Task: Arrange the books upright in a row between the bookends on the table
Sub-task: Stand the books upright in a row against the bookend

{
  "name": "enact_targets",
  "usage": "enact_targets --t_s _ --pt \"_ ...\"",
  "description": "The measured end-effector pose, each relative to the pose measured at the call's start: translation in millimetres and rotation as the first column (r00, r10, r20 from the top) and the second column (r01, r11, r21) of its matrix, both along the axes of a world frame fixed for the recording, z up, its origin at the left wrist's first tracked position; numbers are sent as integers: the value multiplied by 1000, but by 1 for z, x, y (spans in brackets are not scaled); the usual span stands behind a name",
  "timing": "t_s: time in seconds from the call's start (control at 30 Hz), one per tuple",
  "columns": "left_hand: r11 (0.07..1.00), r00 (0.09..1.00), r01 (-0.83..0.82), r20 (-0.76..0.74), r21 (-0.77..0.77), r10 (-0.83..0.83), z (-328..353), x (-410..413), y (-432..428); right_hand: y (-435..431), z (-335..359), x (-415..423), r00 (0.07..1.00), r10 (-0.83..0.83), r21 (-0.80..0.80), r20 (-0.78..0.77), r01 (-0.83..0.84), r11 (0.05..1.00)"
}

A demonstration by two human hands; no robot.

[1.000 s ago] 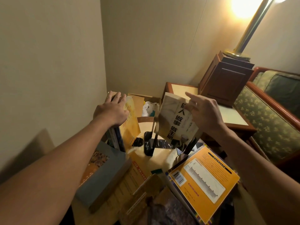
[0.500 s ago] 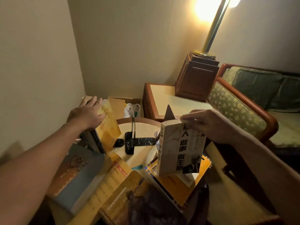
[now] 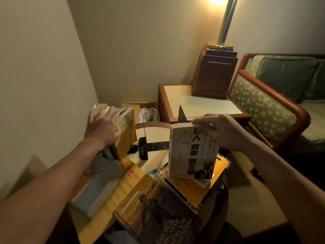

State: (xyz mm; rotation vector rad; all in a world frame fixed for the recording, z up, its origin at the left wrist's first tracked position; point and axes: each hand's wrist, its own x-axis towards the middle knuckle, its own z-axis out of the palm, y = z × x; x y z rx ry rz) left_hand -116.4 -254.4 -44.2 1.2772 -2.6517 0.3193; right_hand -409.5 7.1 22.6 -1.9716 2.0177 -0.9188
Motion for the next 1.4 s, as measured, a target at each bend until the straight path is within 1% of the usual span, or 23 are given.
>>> enact_targets --t_s 0.07,0.13,0.17,0.2,0.23,0.27,0.3,0.33,0.4,0.47,0.53,0.6,0.67,0.7,0.73,0.77,0.83,0.9,1.0,1.1,1.2,1.3,1.4 --pt "998 998 27 -59 -53 -30 4 -3 14 1 0 0 1000 -4 1 13 4 1000" --pt "992 954 118 -272 -54 -128 11 -12 43 1 -1 1 999 -7 9 33 7 1000" --pt "981 891 195 -419 -2 -178 16 -20 63 2 -1 1 999 -6 10 42 5 1000" --pt "952 804 295 -560 81 -202 24 -29 87 2 -1 2 999 -4 11 52 4 1000" --pt "900 720 406 -661 156 -211 31 -37 111 3 -1 2 998 -3 10 62 2 1000" --pt "842 659 501 -718 198 -224 39 -46 134 3 -1 2 998 0 10 70 -1 1000" --pt "794 621 569 -745 214 -244 46 -53 155 4 -1 3 998 6 6 67 -7 1000" --pt "759 599 612 -755 220 -265 49 -61 169 5 -1 3 999 17 -4 49 -17 1000" --pt "729 569 649 -775 217 -276 49 -73 184 9 -2 7 999 47 -35 -9 -47 998" --pt "742 543 640 -800 197 -255 46 -80 188 14 -5 11 997 46 -102 -59 -52 993" --pt "778 529 608 -812 160 -246 42 -81 187 18 -12 15 990 -40 -199 -136 12 980" --pt "796 522 590 -816 136 -248 38 -81 190 24 -24 25 949 -259 -283 -179 202 938" --pt "795 515 589 -825 146 -231 38 -80 196 32 -37 49 843 -531 -331 -86 478 814" --pt "794 511 589 -831 153 -219 39 -79 200 37 -43 64 796 -605 -331 -7 569 753" --pt "794 509 587 -835 161 -206 39 -79 202 40 -47 77 781 -618 -303 89 612 730" --pt "798 511 578 -838 170 -192 39 -78 205 43 -48 90 784 -583 -245 213 621 745" --pt "799 506 570 -848 191 -158 38 -77 211 47 -45 105 744 -481 -84 464 578 812" --pt "772 495 584 -864 250 -95 36 -73 219 50 -36 109 697 -430 5 573 522 853" --pt "670 481 643 -876 370 22 33 -67 236 58 -31 107 677 -371 29 635 459 888" --pt "568 488 688 -867 453 101 25 -66 252 68 -31 104 622 -378 72 685 459 886" --pt "538 512 693 -853 481 104 17 -69 260 75 -31 103 635 -409 87 655 474 876" --pt "482 525 713 -843 509 115 12 -69 263 80 -30 100 646 -438 119 626 476 872" --pt "524 579 685 -815 506 30 2 -68 262 85 -22 95 635 -462 165 619 469 867"
